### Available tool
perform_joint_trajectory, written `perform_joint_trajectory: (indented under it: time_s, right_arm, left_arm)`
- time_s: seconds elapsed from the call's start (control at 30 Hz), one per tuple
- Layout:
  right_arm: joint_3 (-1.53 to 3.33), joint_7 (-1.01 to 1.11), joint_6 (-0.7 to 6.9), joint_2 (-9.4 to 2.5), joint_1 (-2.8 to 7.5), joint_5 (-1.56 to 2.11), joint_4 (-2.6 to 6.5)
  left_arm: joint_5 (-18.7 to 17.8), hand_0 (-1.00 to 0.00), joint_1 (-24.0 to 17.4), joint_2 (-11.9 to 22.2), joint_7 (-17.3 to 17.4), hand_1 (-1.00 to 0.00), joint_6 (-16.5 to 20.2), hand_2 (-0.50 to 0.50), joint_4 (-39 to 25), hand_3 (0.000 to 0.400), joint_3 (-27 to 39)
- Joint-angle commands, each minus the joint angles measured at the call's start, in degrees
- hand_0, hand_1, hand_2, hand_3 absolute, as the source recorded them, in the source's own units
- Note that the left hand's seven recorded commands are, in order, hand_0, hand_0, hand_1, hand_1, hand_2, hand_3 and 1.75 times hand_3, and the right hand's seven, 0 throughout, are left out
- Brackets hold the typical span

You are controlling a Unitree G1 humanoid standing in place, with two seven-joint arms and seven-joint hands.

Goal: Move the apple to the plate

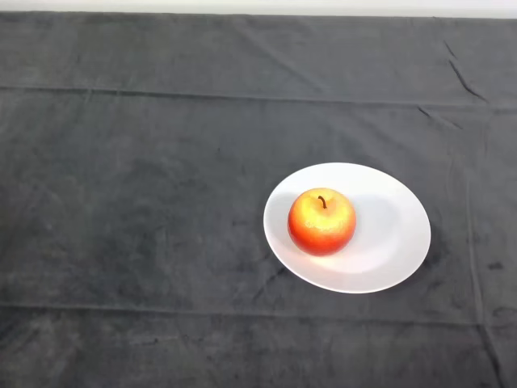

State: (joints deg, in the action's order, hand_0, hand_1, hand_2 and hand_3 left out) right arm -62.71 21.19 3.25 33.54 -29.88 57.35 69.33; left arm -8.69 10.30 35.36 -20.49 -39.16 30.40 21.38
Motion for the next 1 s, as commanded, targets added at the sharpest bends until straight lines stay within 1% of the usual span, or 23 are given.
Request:
perform_joint_trajectory:
  time_s: [0.03, 0.5, 1.0]
  right_arm:
    - [0.0, -0.42, 0.06, -0.86, 0.88, 1.1, -2.5]
    - [0.01, -0.44, 0.06, -0.87, 0.89, 1.1, -2.54]
    - [0.03, -0.46, 0.06, -0.89, 0.9, 1.1, -2.58]
  left_arm:
    - [0.9, 0.0, 1.9, -1.2, 0.4, 0.0, 0.2, 0.0, 0.1, 0.0, 2.0]
    - [1.0, 0.0, 1.1, -1.7, 1.5, 0.0, 0.5, 0.0, -1.1, 0.0, 3.5]
    - [2.1, 0.0, 1.7, -2.4, 1.9, 0.0, 0.9, 0.0, -1.2, 0.0, 4.2]
